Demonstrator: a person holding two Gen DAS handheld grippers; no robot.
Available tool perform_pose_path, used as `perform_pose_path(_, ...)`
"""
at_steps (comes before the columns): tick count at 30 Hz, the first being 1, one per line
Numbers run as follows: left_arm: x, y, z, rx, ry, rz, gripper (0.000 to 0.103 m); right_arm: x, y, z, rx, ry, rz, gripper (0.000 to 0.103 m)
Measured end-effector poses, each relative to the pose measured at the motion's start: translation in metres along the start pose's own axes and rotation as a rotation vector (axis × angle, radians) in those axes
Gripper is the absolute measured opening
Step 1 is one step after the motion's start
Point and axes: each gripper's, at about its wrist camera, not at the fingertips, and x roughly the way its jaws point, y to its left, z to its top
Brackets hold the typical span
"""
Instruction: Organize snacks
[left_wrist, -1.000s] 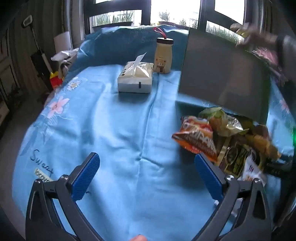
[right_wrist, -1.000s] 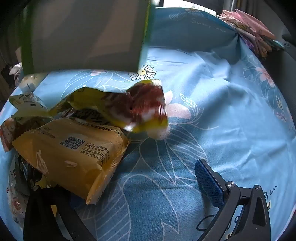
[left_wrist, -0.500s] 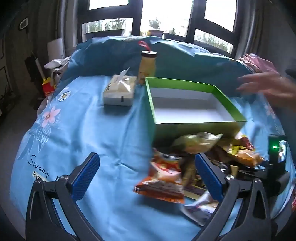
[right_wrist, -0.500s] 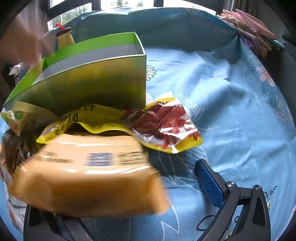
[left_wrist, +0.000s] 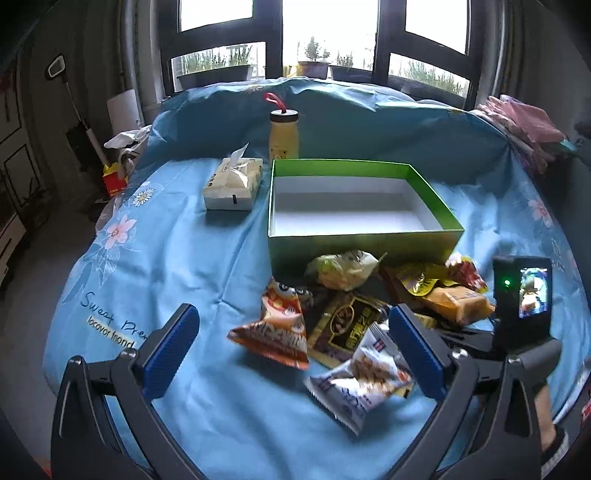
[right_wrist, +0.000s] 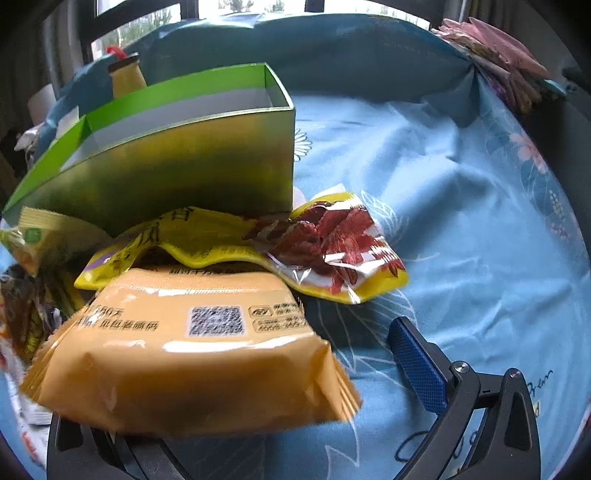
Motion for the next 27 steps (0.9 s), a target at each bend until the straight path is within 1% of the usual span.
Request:
perform_pose_path(2, -0.006, 0.000, -0.001, 0.008, -0.008, 0.006, 0.103, -0.021, 0.002, -0.009, -0.032, -0.010, -0.005, 0.103)
perform_pose_path(5, -0.014, 0.001, -0.005, 0.019, -0.015, 0.022, 0.103, -0.071, 0.001, -0.025, -0.049, -0.086, 0.054, 0.103)
perform_pose_path(7, -0.018, 0.004, -0.007, 0.025, -0.023, 0.034, 0.103, -0.100, 0.004, -0.032, -0.077, -0.115, 0.063, 0.103)
perform_pose_path(10, -0.022, 0.008, -0.008, 0.024, -0.027, 0.048, 0.103, -0.129, 0.014, -0.035, -0.111, -0.157, 0.119, 0.103)
perform_pose_path(14, -0.028, 0.014, -0.009, 0.007, -0.027, 0.044, 0.103, -0.147, 0.025, -0.031, -0.111, -0.178, 0.154, 0.103)
perform_pose_path(18, -0.035, 0.017, -0.013, 0.009, -0.036, 0.051, 0.103, -0.157, 0.033, -0.035, -0.127, -0.197, 0.137, 0.103)
perform_pose_path(21, -0.033, 0.020, -0.018, 0.007, -0.017, 0.048, 0.103, -0.163, 0.034, -0.039, -0.117, -0.194, 0.140, 0.103)
perform_pose_path(23, -0.031, 0.020, -0.020, 0.011, -0.003, 0.047, 0.103, -0.167, 0.034, -0.040, -0.115, -0.210, 0.133, 0.103)
perform_pose_path(27, -0.028, 0.013, -0.018, 0.029, -0.001, 0.048, 0.103, -0.172, 0.030, -0.039, -0.098, -0.229, 0.132, 0.103)
